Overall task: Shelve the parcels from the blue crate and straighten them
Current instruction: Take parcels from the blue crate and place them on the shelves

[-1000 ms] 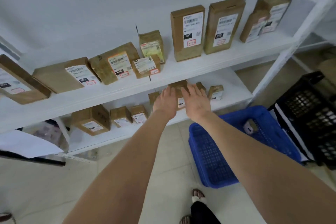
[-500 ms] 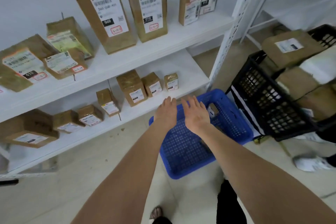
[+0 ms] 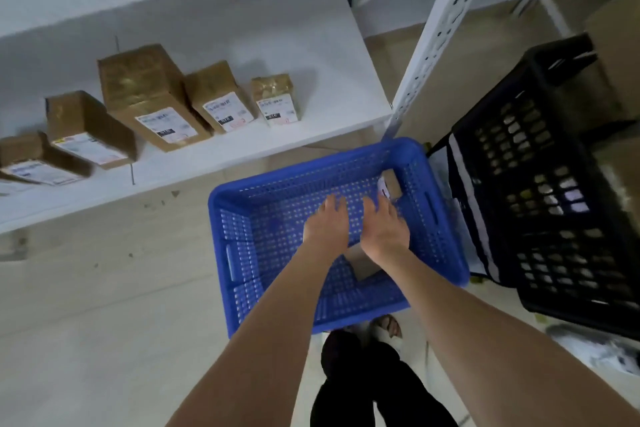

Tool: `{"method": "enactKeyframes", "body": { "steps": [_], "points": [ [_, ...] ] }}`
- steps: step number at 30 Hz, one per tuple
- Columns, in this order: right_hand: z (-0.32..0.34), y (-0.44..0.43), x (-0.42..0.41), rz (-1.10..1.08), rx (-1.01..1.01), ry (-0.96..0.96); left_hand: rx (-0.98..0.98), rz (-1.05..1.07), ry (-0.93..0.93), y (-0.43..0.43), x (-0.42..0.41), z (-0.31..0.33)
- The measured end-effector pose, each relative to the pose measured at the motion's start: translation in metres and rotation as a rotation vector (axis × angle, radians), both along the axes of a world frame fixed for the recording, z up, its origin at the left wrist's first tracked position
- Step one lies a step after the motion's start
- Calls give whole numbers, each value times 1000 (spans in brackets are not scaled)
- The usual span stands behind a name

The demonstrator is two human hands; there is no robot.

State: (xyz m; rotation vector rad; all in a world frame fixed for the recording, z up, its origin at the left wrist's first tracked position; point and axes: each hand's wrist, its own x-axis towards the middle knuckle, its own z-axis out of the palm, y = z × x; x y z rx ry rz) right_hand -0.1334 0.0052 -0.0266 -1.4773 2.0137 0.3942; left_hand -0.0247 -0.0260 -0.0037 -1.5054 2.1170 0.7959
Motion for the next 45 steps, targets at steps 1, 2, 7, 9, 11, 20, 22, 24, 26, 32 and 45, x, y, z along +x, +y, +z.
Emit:
{"method": "enactKeyframes", "body": {
  "steps": [1, 2, 7, 9, 11, 20, 22, 24, 26, 32, 45],
  "points": [
    [-23, -4, -6, -37, 16, -6, 21, 3, -3, -3, -7, -23],
    [-47, -10, -11, -69, 23, -10, 28, 5, -1, -8, -14, -47],
    [-174, -33, -41, -219, 9, -13, 20, -58, -19, -25, -40, -168],
    [-220, -45, -57, -302, -56, -31, 12, -69, -25, -32, -48, -211],
    [-260, -58, -73, -414, -167, -78, 13, -75, -37, -41, -52, -249],
    [-357, -82, -105, -459, -135, 45, 98, -13, -10, -48, -47, -342],
    [-364, -84, -105, -516, -193, 26, 136, 45, 3, -48, -45, -346],
    [-365, -91, -105, -604, -210, -28, 160, 76, 12, -50, -41, -349],
    [-362, -96, -103, -646, -206, -47, 157, 93, 17, -53, -35, -348],
    [-316, -88, -59, -558, -102, -186, 144, 230, -8, -51, -11, -306],
    [4, -59, 50, -513, -62, -825, 53, 639, -3, -23, 101, -9]
  ]
}}
